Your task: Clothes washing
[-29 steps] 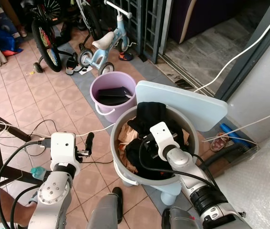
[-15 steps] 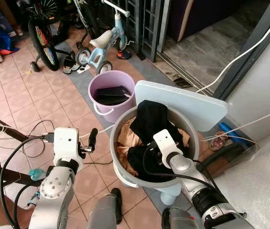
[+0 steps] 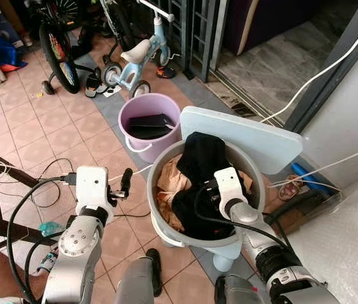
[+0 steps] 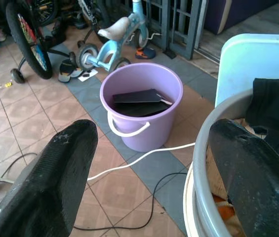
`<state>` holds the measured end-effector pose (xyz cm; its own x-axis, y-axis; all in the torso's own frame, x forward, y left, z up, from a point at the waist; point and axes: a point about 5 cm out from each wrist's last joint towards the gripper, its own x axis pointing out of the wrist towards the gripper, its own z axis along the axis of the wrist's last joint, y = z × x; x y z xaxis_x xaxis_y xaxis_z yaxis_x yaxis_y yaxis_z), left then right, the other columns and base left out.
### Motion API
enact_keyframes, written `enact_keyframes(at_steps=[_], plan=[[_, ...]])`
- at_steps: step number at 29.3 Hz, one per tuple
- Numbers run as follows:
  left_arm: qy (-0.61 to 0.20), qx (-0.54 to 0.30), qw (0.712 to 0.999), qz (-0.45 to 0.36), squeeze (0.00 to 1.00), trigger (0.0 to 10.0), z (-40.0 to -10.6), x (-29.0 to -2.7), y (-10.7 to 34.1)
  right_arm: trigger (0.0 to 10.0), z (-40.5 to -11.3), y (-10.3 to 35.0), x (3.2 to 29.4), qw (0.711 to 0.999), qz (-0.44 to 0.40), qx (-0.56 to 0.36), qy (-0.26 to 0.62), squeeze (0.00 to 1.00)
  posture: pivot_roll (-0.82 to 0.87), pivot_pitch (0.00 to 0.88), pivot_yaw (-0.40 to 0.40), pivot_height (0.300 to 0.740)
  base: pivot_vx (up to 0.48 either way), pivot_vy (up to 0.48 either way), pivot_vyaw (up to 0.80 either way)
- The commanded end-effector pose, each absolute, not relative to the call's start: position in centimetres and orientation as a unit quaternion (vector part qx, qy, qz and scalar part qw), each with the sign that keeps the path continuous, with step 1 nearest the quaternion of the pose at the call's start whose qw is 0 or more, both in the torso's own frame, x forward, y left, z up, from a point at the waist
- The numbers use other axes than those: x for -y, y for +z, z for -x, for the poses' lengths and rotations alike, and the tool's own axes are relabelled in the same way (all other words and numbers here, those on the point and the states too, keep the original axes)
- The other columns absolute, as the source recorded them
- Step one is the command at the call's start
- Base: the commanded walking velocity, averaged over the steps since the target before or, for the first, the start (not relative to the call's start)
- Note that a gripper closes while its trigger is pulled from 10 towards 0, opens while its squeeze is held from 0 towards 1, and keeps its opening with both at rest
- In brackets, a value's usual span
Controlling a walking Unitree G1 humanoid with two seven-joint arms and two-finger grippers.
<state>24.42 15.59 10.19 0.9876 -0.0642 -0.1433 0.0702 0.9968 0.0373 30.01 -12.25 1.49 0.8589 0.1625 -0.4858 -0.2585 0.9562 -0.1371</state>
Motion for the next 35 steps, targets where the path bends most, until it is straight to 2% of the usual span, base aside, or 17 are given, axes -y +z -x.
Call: enact_keyframes(at_steps=[1,15,20,26,29,32,35], plan=[[-0.030,-0.078,0.996,-0.021,0.00,10.0,-24.3,-15.8,9.7,0.0,-29.3,0.4,12.8,0.955,0.086,-0.269,0.095,0.00,0.03,0.166,0.047,0.740,0.000,0.000,0.00],[-0.029,-0.072,0.997,-0.015,0.00,10.0,-24.9,-15.4,9.6,0.0,-30.7,2.2,13.0,0.973,-0.022,-0.220,0.058,0.00,0.02,0.146,0.040,0.740,0.000,0.000,0.00],[-0.036,-0.068,0.997,-0.009,0.00,10.0,-25.5,-15.0,9.6,0.0,-31.4,3.9,13.2,0.981,-0.068,-0.175,0.050,0.00,-0.01,0.127,0.045,0.740,0.000,0.000,0.00],[-0.041,-0.061,0.997,-0.004,0.00,10.0,-26.4,-14.4,9.8,0.0,-32.2,8.2,14.7,0.991,-0.115,-0.070,0.026,0.00,-0.03,0.108,0.054,0.740,0.000,0.000,0.00],[-0.039,-0.056,0.998,-0.006,0.00,10.0,-26.8,-14.3,10.0,0.0,-31.5,11.2,16.3,0.995,-0.095,0.001,0.007,0.00,-0.05,0.099,0.056,0.740,0.000,0.000,0.00],[-0.035,-0.058,0.998,-0.009,0.00,10.0,-27.0,-14.5,9.9,0.0,-29.4,13.9,17.8,0.996,-0.059,0.062,-0.002,0.00,-0.07,0.095,0.060,0.740,0.000,0.000,0.00],[-0.035,-0.057,0.998,-0.016,0.00,10.0,-27.2,-14.2,9.8,0.0,-27.1,14.4,17.9,0.997,-0.041,0.067,0.003,0.00,-0.09,0.094,0.066,0.740,0.000,0.000,0.00]])
